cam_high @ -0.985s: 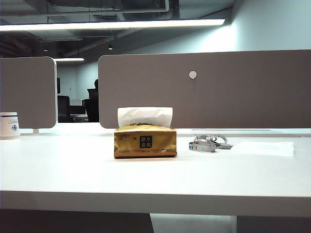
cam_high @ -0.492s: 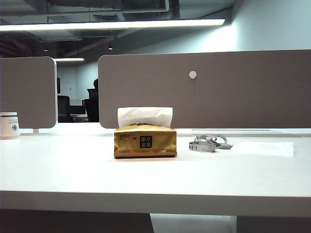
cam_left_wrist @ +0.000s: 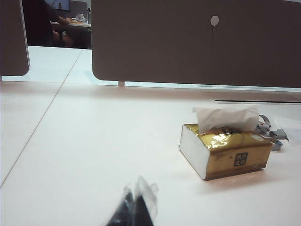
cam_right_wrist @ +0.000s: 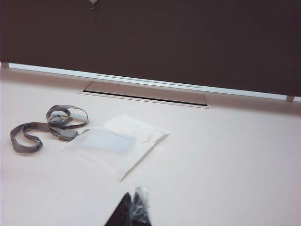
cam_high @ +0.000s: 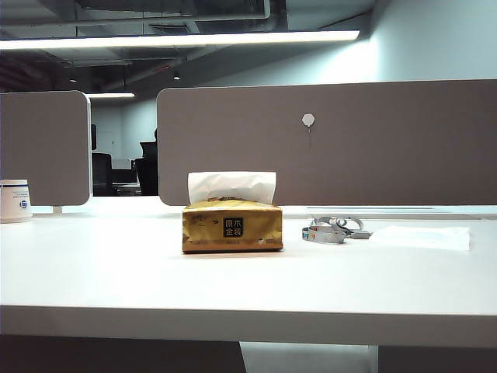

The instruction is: Pull out a tissue from the tissue box and use it to cover the ID card on the tabletop.

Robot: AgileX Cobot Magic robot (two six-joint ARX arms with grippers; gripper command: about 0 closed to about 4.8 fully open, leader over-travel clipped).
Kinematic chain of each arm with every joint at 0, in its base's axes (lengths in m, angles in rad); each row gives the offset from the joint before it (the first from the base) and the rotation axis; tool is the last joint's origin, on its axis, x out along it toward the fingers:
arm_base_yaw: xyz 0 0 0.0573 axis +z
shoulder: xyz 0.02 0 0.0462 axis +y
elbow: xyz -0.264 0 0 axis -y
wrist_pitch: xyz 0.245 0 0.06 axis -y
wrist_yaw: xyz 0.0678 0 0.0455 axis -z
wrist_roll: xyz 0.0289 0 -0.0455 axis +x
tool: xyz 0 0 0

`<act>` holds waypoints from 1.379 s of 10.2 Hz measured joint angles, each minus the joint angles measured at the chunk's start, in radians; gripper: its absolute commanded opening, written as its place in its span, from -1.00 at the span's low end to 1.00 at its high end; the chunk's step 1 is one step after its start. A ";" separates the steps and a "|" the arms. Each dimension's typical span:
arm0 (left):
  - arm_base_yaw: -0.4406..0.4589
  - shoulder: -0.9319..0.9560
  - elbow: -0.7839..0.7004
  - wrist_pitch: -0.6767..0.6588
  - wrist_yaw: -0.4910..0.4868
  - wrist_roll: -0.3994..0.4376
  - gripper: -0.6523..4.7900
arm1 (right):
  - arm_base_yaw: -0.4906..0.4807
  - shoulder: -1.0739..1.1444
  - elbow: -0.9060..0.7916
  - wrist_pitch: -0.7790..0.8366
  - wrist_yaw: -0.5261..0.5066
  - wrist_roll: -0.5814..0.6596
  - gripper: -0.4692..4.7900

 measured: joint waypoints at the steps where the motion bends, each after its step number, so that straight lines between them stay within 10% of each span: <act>1: 0.000 0.000 0.000 0.000 0.008 0.003 -0.78 | 0.000 0.000 0.000 0.004 -0.002 0.053 -0.84; 14: 0.000 0.000 0.000 0.063 -0.162 0.059 -0.78 | 0.000 0.000 0.000 0.029 0.018 0.096 -0.84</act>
